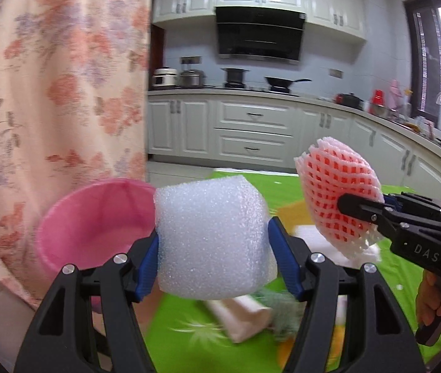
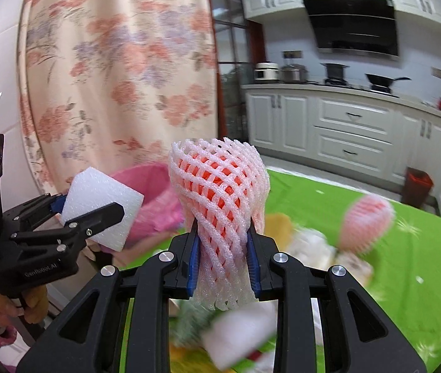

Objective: Collect trash
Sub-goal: 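Carry both items over the pink bin and open both tools to drop them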

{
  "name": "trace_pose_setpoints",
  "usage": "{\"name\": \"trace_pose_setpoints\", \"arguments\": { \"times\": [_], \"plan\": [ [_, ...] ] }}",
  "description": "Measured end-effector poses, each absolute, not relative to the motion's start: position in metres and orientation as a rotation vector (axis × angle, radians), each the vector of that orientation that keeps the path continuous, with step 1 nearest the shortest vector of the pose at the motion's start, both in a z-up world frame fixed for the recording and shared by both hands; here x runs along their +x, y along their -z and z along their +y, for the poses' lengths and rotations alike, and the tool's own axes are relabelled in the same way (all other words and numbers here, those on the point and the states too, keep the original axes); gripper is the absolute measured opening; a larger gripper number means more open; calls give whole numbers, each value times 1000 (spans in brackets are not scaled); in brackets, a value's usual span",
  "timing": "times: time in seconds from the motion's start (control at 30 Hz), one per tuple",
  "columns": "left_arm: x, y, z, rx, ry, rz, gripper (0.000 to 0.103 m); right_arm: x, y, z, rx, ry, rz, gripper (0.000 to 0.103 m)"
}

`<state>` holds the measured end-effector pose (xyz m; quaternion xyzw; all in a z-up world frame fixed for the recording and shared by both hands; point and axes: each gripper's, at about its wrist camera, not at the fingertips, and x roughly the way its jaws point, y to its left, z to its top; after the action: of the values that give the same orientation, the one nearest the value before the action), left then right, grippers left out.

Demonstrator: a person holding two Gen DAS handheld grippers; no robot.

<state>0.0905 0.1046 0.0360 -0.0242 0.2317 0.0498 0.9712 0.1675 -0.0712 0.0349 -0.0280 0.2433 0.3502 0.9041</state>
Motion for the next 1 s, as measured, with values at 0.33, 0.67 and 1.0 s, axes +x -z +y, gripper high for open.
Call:
{"name": "trace_pose_setpoints", "arguments": {
  "times": [0.33, 0.67, 1.0],
  "plan": [
    [94, -43, 203, -45, -300, 456, 64, 197, -43, 24, -88, -881, 509, 27],
    [132, -25, 286, -126, -383, 511, 64, 247, -22, 108, -87, -956, 606, 32],
    [145, -3, 314, -107, -490, 546, 79, 269, 7, 150, -140, -987, 653, 68]
  ]
}}
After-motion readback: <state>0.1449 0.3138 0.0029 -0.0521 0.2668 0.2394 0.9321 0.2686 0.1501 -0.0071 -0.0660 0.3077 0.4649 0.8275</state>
